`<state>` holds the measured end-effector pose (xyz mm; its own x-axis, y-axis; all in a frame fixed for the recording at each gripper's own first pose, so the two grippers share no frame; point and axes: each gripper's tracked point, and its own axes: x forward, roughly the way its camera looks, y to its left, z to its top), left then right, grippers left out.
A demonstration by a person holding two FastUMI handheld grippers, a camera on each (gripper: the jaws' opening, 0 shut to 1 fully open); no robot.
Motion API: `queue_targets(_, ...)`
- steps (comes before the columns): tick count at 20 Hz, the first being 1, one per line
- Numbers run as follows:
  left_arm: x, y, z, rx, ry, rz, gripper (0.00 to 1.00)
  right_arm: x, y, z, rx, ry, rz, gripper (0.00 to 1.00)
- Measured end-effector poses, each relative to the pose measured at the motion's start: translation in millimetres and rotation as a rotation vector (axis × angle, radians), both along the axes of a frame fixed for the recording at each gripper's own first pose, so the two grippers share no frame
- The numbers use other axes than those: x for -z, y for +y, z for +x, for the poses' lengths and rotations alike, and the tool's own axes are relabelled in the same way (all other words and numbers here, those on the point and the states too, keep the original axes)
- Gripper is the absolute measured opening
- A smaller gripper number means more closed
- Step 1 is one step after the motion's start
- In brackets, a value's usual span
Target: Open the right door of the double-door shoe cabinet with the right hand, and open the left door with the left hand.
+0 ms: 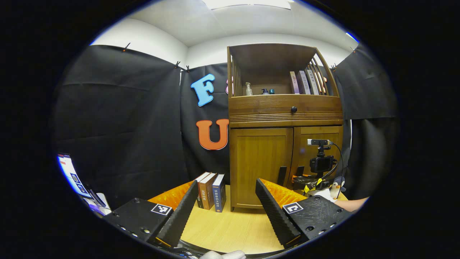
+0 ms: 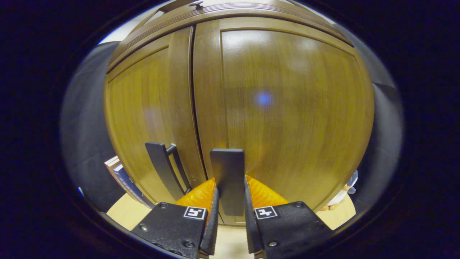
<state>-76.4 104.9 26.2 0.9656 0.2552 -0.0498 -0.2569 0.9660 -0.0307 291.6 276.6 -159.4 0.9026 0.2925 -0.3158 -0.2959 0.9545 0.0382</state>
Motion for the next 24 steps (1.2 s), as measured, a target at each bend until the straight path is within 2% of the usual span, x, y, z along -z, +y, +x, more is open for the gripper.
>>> queue_targets(3,4,2,-7,0.008,-0.008,-0.013,0.96,0,-2,-9,-0.041,0.011,-0.017,0.33)
queue_targets(8,10,5,-12,0.03,-0.027,-0.043,0.96,0,-17,-48,-0.116,0.022,-0.04,0.31)
queue_targets(14,16,-13,-8,0.102,-0.026,-0.062,0.95,0,-49,-99,-0.159,0.031,-0.032,0.31)
queue_targets(24,21,-51,7,0.249,-0.032,-0.058,0.95,0,-119,-156,-0.094,0.021,-0.053,0.3)
